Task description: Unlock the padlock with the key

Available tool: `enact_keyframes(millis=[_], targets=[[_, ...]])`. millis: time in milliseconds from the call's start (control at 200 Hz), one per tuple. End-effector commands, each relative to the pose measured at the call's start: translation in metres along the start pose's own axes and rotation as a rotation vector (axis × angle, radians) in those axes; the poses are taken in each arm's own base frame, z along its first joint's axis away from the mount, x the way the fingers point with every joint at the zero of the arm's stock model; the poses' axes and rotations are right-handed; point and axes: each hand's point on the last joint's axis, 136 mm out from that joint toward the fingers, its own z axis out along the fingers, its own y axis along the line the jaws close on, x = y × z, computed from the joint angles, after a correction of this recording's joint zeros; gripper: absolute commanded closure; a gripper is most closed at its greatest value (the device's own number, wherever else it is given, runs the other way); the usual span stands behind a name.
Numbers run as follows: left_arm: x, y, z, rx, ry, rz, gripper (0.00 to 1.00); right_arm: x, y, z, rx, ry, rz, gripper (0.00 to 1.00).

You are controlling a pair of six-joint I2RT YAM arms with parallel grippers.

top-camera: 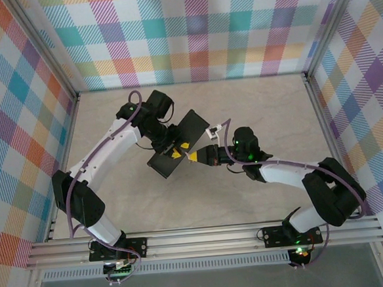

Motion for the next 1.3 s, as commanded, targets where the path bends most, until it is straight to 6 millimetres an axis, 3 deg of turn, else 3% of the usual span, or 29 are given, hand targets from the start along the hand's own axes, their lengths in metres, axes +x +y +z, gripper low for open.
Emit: enact_keyframes(millis=[0,360,760,1020,1295], targets=[[0.024,-0.007,-0.004,0.028,0.090,0.079,1.00,-0.044,0.090,-0.005,-0.254,-0.126,-0.252,1.00],[0.013,0.000,-0.013,0.070,0.050,0.054,1.00,-0.058,0.064,-0.005,-0.254,-0.115,0.012,1.00],[0.004,0.006,-0.019,0.067,0.025,0.043,1.00,-0.065,0.075,-0.007,-0.328,-0.128,0.120,1.00],[0.003,0.007,-0.020,0.061,0.022,0.041,1.00,-0.060,0.061,0.011,-0.277,-0.100,0.150,1.00],[0.005,0.011,-0.012,0.056,0.034,0.032,1.00,-0.058,0.091,0.010,-0.186,-0.125,-0.023,1.00]])
